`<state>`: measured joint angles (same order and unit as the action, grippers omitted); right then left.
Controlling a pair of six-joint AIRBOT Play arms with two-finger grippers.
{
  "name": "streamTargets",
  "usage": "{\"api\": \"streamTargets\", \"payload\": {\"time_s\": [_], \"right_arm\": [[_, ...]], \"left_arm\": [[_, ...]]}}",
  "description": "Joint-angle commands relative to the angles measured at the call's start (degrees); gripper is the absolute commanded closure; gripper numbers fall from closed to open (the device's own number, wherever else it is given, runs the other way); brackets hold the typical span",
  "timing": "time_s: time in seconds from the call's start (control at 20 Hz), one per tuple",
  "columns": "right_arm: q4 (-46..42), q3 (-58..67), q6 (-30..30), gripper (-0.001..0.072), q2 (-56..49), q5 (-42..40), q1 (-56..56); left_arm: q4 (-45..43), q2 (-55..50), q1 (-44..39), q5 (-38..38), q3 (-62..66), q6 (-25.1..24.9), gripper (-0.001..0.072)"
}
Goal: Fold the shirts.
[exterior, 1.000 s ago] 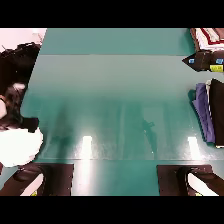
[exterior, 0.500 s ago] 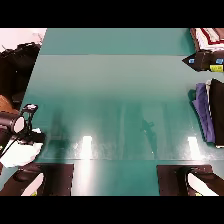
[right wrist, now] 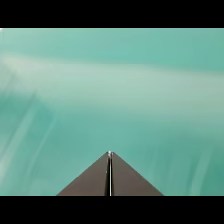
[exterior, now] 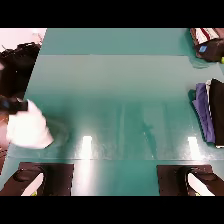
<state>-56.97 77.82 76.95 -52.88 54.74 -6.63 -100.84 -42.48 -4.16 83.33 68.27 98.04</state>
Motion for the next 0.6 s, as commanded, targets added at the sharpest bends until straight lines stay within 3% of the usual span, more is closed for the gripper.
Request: {"api": "streamTargets", "payload": {"time_s": [0.0,0.2,0.35,0.55], "right_arm": [[0.0,0.0,0.0,0.0694,4.0,-7.7,0.0],[0.0,0.0,0.0,0.0694,5.0,-8.1,0.0],[0.0,0.0,0.0,0.0694,5.0,-8.3,0.0],[0.0,0.0,0.0,0.0694,5.0,-8.3,0.0]], "left_arm": [[12.6,0.0,0.0,-6.3,20.3,-2.8,0.0682],[24.5,-0.5,0.0,-15.7,25.6,-6.9,0.0684],[33.4,-3.7,-0.2,-16.3,25.6,-9.9,0.0684],[34.3,-11.9,-11.5,-16.5,25.6,-11.1,0.0684]]}}
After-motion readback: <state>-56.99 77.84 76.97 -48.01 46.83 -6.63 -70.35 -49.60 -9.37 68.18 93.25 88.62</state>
